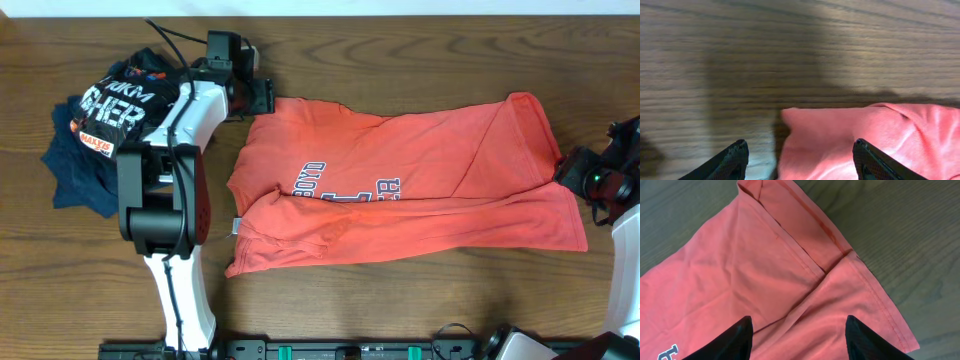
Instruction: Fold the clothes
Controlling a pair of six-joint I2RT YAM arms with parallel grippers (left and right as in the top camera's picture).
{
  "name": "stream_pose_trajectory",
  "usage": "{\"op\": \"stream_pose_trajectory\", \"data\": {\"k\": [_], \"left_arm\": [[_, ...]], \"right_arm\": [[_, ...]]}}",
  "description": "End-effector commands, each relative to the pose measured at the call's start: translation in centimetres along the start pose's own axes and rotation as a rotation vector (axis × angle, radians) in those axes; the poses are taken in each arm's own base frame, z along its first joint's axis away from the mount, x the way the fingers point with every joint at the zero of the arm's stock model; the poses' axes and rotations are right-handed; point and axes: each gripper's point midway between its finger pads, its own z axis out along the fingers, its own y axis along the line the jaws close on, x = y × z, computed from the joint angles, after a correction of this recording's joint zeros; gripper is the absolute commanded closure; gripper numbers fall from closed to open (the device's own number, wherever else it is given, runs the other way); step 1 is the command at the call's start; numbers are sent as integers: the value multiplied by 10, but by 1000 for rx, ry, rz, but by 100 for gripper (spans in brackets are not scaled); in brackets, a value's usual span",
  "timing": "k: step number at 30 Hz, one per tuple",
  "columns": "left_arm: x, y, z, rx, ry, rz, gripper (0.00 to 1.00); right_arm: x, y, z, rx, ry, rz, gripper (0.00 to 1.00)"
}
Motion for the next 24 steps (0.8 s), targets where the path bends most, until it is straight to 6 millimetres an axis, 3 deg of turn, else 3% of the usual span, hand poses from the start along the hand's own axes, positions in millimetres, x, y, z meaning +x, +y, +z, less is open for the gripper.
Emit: {"op": "stream_pose_trajectory", "data": {"k": [1,8,16,19,24], "left_arm": [[-2,-8,6,47,-1,23,31],[12,-6,24,61,43,0,32],[-2,-17,24,124,-10,15,48],[-2,-21,23,145,-10,16,55],[2,-23,23,158,8,11,81]], "right_arm": [[-1,5,-3,-11,-5,-20,42],[1,5,-3,-9,3,-19,42],[2,5,-3,-9,6,-18,45],[2,5,-3,-9,6,-18,45],[2,5,-3,-9,6,-18,46]]}}
